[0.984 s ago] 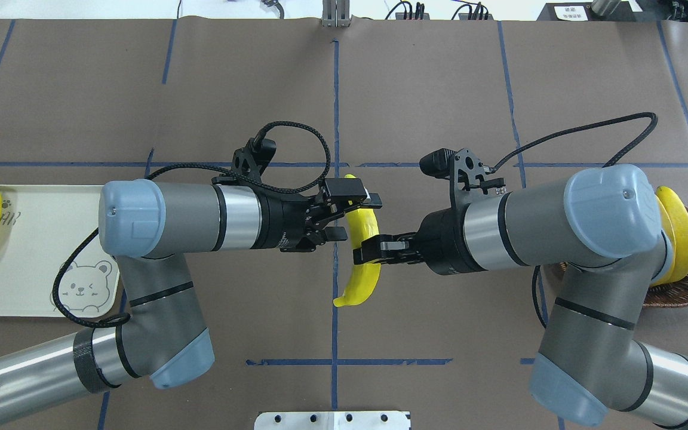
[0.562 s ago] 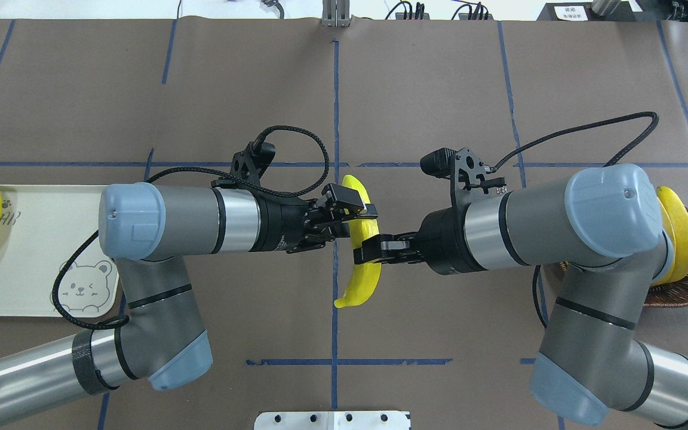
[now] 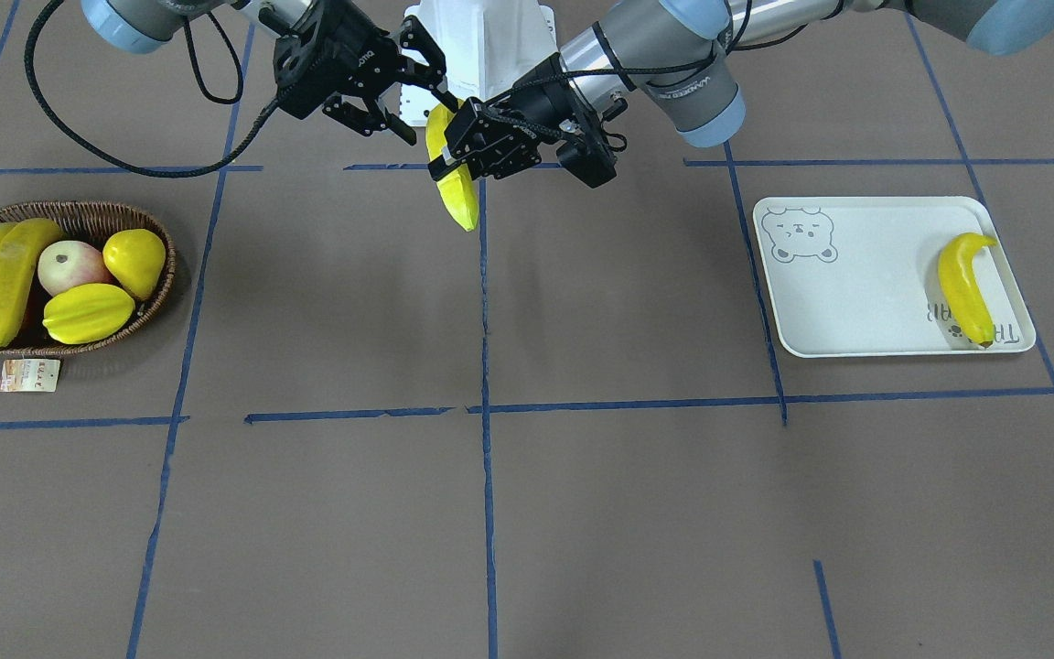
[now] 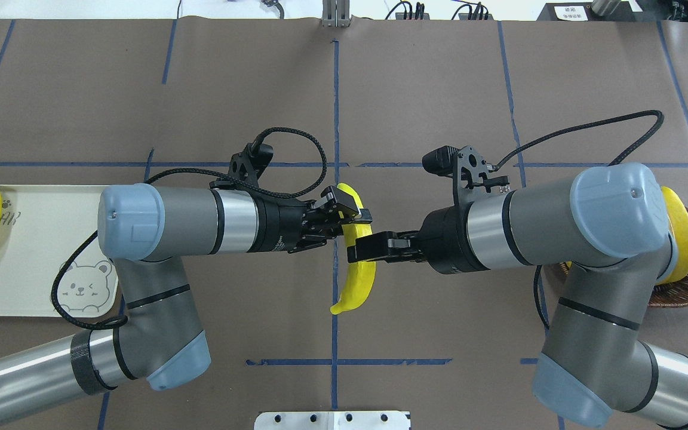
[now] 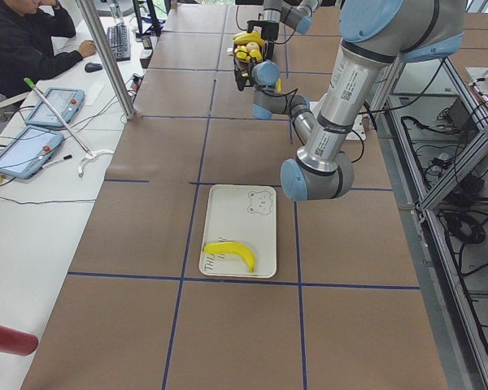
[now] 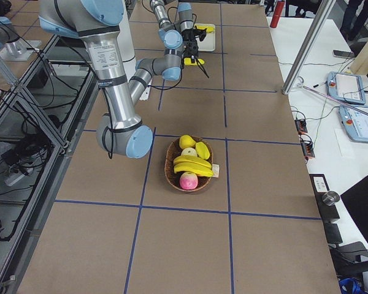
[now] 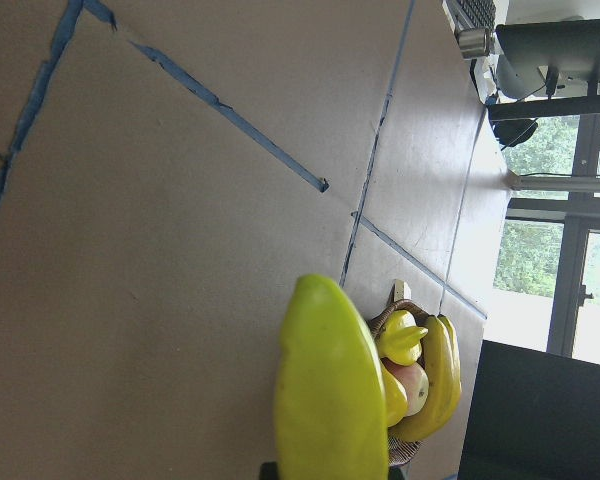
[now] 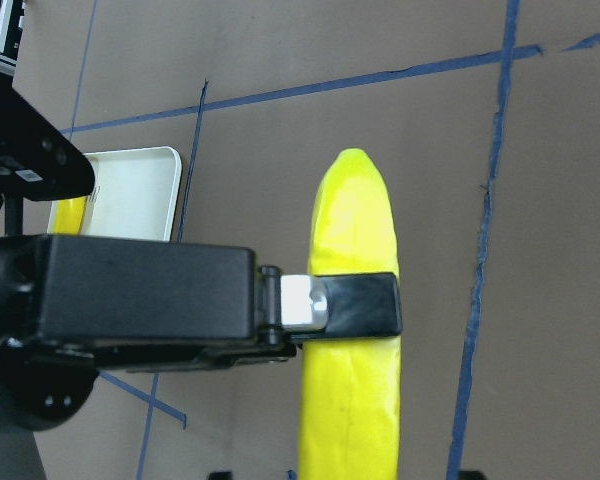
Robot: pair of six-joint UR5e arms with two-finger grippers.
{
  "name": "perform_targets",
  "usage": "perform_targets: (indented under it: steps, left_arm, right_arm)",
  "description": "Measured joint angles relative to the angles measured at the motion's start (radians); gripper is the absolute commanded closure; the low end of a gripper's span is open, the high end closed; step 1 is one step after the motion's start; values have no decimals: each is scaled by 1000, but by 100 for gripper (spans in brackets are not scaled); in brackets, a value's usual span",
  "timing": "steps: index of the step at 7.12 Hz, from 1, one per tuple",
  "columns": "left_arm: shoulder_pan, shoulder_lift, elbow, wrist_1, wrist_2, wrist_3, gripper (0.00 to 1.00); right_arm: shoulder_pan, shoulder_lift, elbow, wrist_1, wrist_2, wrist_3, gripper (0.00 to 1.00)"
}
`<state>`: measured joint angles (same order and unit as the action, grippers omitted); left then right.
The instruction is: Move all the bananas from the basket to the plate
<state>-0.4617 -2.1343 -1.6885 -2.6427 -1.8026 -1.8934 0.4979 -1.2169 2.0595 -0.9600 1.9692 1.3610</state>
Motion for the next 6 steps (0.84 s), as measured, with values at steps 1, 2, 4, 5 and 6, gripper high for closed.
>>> perform_targets:
  steps: [1,2,4,5,6]
  left_arm:
    - [0,0,1,1,0,1,100]
    - [0,1,1,3,0,2,100]
    - [-8,15,1,34,2,9,100]
    - [-23,42,-1,70,3,17,100]
    - [-50,76,-9,125,1,42,100]
  right_arm:
    - [0,-1,3,-1,1,0,0]
    - [1,-1,9,-1,2,0,0]
    - [5,-6,27,-2,3,0,0]
    - [8,-11,38,-4,2,0,0]
    - [15,-21,46,-6,1,0,0]
